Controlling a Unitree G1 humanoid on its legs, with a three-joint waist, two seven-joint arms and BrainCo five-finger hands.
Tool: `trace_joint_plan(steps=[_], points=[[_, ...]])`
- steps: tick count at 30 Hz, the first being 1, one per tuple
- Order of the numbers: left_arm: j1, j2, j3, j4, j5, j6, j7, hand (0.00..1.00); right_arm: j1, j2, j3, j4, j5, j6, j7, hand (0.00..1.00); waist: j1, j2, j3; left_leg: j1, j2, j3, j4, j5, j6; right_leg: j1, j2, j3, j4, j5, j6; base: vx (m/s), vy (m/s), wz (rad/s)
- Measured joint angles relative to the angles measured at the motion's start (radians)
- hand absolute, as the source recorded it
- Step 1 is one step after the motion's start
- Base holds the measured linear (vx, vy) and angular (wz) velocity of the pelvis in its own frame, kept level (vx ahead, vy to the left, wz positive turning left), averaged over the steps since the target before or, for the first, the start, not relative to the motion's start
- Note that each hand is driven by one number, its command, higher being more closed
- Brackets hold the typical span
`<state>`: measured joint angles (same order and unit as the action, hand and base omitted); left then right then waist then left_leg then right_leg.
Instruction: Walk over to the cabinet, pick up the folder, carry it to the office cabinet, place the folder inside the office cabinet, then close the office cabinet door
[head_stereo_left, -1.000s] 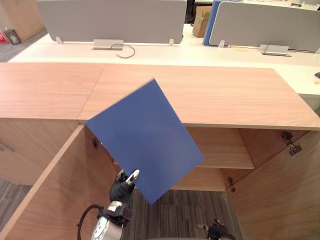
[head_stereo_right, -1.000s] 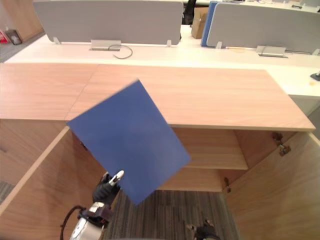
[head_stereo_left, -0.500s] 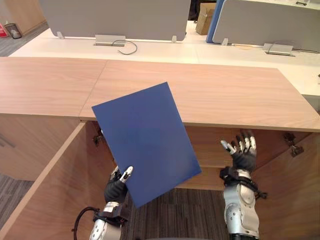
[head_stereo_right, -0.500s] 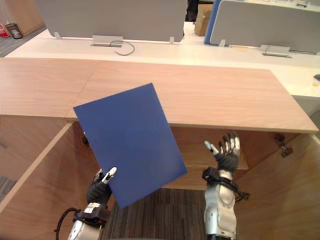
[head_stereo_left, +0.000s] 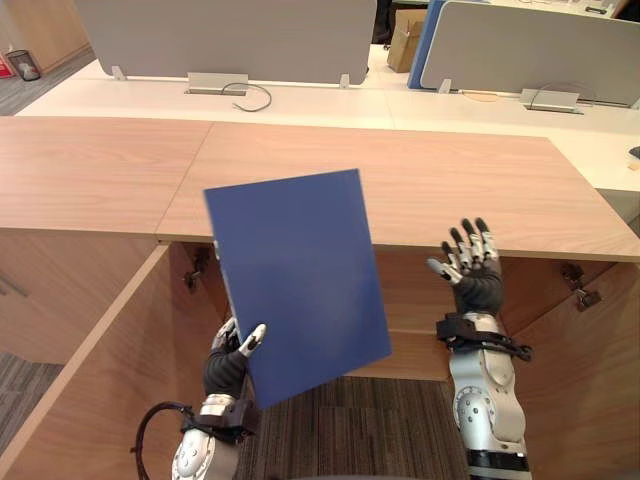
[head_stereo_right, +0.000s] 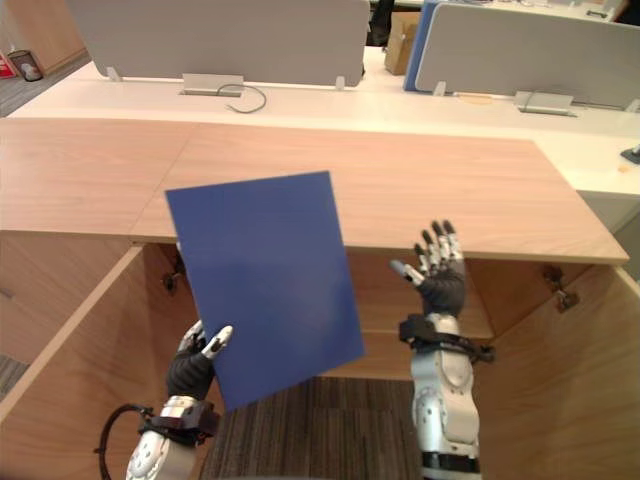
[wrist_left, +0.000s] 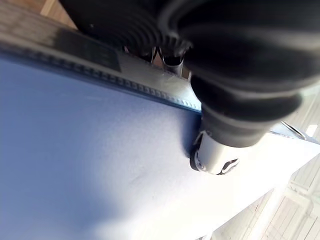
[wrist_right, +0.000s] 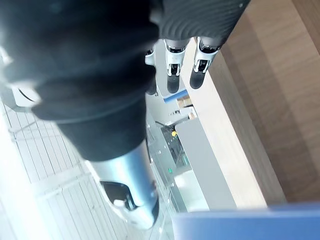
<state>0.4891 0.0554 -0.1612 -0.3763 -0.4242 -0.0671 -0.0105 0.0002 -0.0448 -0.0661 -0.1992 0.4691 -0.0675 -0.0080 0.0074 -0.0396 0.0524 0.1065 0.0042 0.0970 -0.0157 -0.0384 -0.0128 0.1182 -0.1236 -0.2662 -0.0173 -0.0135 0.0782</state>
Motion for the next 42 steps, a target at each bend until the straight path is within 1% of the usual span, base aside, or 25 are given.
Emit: trace_joint_plan(steps=[2,5,8,10,13,17,21,24,25,27,31,33,34,37,38,42], points=[[-0.012,0.000,-0.010,-0.024,0.036,0.000,0.000,1.00,-0.028,-0.012,0.030,0.045,0.021,0.005,0.027,0.00,0.000,0.000,0.000,0.001,0.000,0.000,0.001,0.000,0.000,0.000,0.000,0.000,0.003,0.000,0.000,-0.02,-0.002,0.00],[-0.035,0.000,-0.032,-0.062,0.055,-0.003,-0.001,1.00,-0.060,-0.018,0.050,0.140,0.028,0.009,0.029,0.00,0.002,0.000,0.000,0.001,0.000,0.000,0.003,0.000,0.000,0.000,-0.001,0.000,0.006,0.000,0.000,-0.02,-0.001,0.00],[-0.043,0.002,-0.049,-0.095,0.087,-0.011,0.000,1.00,-0.066,-0.028,0.077,0.160,0.076,0.020,0.039,0.00,0.002,0.000,-0.001,0.001,0.000,0.000,0.004,0.000,0.000,0.001,-0.001,0.000,0.007,0.000,0.000,-0.01,-0.001,0.00],[-0.044,0.005,-0.051,-0.104,0.114,-0.013,0.002,1.00,-0.069,-0.048,0.098,0.161,0.099,0.027,0.050,0.00,0.001,0.000,-0.002,0.001,0.000,0.000,0.004,0.000,0.000,0.000,-0.001,0.000,0.007,0.000,0.000,-0.03,-0.010,-0.01],[-0.053,0.016,-0.055,-0.104,0.144,-0.014,0.002,1.00,-0.085,-0.096,0.155,0.161,0.101,0.035,0.095,0.00,-0.003,0.000,-0.002,0.002,0.000,0.000,0.004,0.000,0.000,0.000,0.000,0.001,0.007,0.001,-0.001,-0.01,-0.003,0.00],[-0.055,0.043,-0.065,-0.106,0.150,-0.039,0.003,1.00,-0.097,-0.150,0.188,0.162,0.125,0.043,0.143,0.00,-0.001,-0.001,-0.004,0.002,0.000,0.001,0.004,0.000,0.000,0.000,0.000,0.002,0.007,0.001,-0.002,0.00,0.000,0.00],[-0.055,0.064,-0.066,-0.106,0.149,-0.050,0.008,1.00,-0.136,-0.195,0.229,0.196,0.139,0.047,0.153,0.00,-0.001,-0.004,-0.012,0.001,0.001,0.010,0.003,0.000,0.000,-0.005,0.000,0.011,0.007,0.003,-0.003,0.00,0.000,-0.07],[-0.055,0.078,-0.066,-0.106,0.143,-0.065,0.016,1.00,-0.165,-0.245,0.268,0.196,0.139,0.048,0.162,0.00,-0.001,-0.007,-0.021,0.001,0.002,0.017,0.003,0.000,0.000,-0.009,0.001,0.018,0.007,0.006,-0.005,0.00,0.000,-0.07],[-0.055,0.082,-0.066,-0.106,0.140,-0.078,0.016,1.00,-0.187,-0.271,0.287,0.196,0.144,0.048,0.168,1.00,-0.001,-0.007,-0.027,0.001,0.001,0.019,0.003,0.000,0.000,-0.010,0.001,0.020,0.007,0.007,-0.006,-0.01,-0.001,-0.04],[-0.055,0.090,-0.068,-0.107,0.140,-0.090,0.016,1.00,-0.203,-0.290,0.293,0.196,0.168,0.048,0.183,1.00,0.000,-0.007,-0.033,0.001,0.001,0.019,0.004,0.000,0.000,-0.010,0.001,0.020,0.007,0.008,-0.006,0.00,0.000,0.00],[-0.054,0.122,-0.072,-0.116,0.113,-0.119,0.016,1.00,-0.222,-0.324,0.313,0.206,0.301,0.049,0.224,1.00,0.006,-0.006,-0.044,0.000,0.001,0.019,0.005,0.000,0.000,-0.010,0.001,0.020,0.007,0.009,-0.007,-0.02,-0.004,0.00],[-0.052,0.148,-0.072,-0.116,0.099,-0.121,0.016,1.00,-0.241,-0.352,0.344,0.244,0.339,0.057,0.261,1.00,0.006,-0.006,-0.055,0.000,0.002,0.018,0.006,0.000,0.000,-0.010,0.002,0.020,0.007,0.009,-0.007,0.00,0.000,0.00],[-0.052,0.153,-0.072,-0.116,0.097,-0.121,0.016,0.00,-0.242,-0.355,0.349,0.254,0.343,0.059,0.273,1.00,0.006,-0.006,-0.057,-0.001,0.002,0.018,0.006,0.000,0.000,-0.010,0.002,0.020,0.007,0.009,-0.007,0.00,0.000,0.00],[-0.050,0.189,-0.098,-0.116,0.097,-0.111,0.013,0.00,-0.243,-0.352,0.372,0.309,0.380,0.064,0.283,1.00,0.006,-0.004,-0.059,-0.002,0.001,0.017,0.007,0.001,0.000,-0.011,0.001,0.020,0.007,0.009,-0.007,0.00,0.000,0.00],[-0.046,0.207,-0.122,-0.116,0.097,-0.102,-0.003,0.00,-0.243,-0.349,0.371,0.327,0.383,0.069,0.282,1.00,0.006,-0.004,-0.059,-0.002,0.001,0.017,0.007,0.001,0.000,-0.011,0.001,0.020,0.007,0.009,-0.007,0.00,0.000,0.00],[-0.034,0.203,-0.128,-0.107,0.053,-0.094,-0.052,0.00,-0.231,-0.338,0.368,0.359,0.389,0.089,0.281,1.00,0.006,-0.002,-0.058,-0.003,0.001,0.017,0.007,0.001,0.000,-0.013,0.002,0.020,0.007,0.009,-0.007,0.00,0.000,0.00]])
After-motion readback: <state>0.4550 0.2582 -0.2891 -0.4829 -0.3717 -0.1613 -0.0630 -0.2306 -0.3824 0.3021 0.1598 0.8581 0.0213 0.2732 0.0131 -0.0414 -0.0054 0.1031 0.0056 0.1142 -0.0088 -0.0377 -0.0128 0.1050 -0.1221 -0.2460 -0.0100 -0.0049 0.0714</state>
